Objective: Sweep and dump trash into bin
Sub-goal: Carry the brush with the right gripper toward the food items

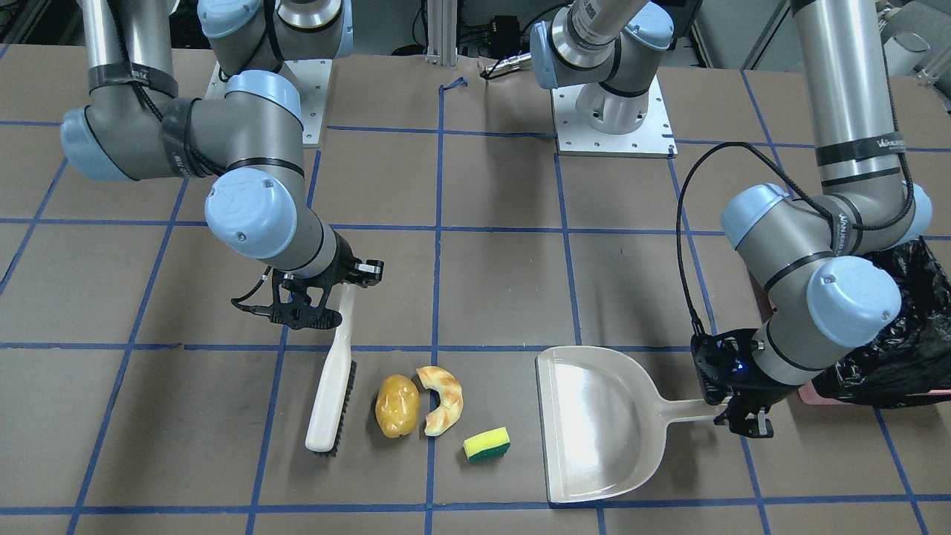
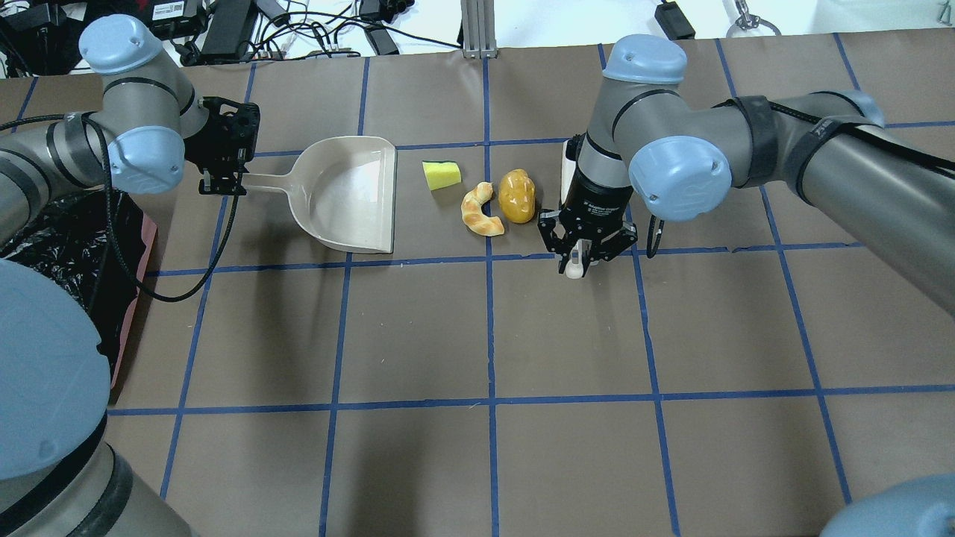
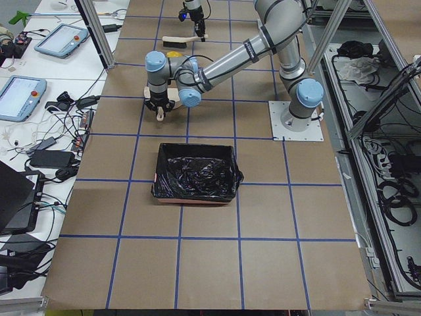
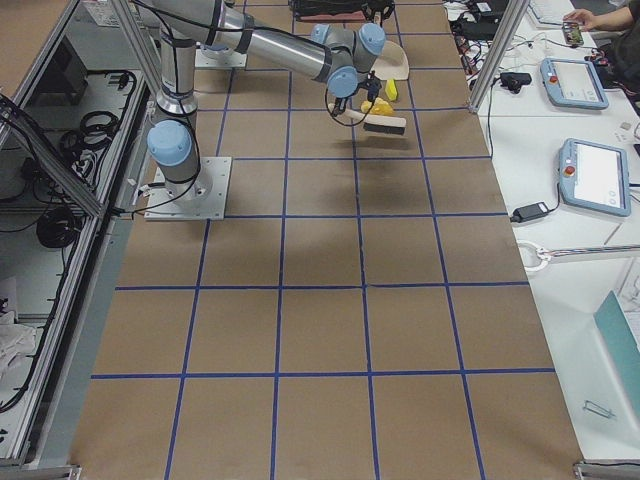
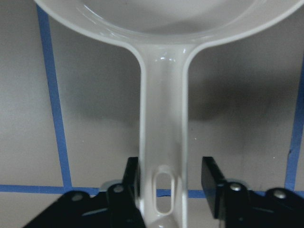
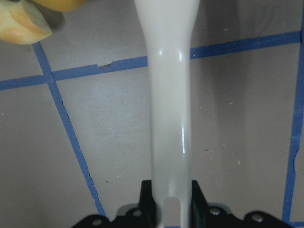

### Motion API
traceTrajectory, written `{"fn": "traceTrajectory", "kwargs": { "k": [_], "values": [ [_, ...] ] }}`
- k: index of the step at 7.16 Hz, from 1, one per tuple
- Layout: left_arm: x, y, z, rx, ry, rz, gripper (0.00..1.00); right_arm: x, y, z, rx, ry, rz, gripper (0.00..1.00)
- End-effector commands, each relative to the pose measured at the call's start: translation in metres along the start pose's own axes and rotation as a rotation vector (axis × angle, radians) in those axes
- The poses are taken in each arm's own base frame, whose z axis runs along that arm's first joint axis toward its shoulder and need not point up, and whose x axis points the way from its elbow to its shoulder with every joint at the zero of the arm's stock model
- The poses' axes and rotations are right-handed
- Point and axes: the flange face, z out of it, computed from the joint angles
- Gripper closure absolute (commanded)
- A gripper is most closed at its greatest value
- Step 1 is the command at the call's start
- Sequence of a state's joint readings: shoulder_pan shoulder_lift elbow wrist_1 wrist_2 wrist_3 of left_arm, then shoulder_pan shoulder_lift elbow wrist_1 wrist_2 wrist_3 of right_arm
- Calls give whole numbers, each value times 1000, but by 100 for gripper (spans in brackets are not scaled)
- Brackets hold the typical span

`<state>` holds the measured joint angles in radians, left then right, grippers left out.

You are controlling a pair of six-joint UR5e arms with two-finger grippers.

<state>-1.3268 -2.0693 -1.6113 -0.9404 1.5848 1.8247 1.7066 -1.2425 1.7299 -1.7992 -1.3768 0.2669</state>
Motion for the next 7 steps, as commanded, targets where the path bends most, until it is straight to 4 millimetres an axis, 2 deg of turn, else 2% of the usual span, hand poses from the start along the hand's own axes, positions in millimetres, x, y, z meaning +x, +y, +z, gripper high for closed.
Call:
{"fn": "traceTrajectory", "kwargs": {
  "k": [1,3,5,7],
  "values": [
    [-3,1,-3,-2,-8,1,92,-9,3,5,-15,-18,26,100],
    [-6,-2,-8,-2,-16,8,99,-13,6,7,-18,-15,33,100],
    [-7,-12,-5,-2,-12,26,100,-31,15,13,-10,-6,32,100],
    [-6,-9,1,-43,7,30,100,-35,16,13,-18,-33,34,100]
  ]
}}
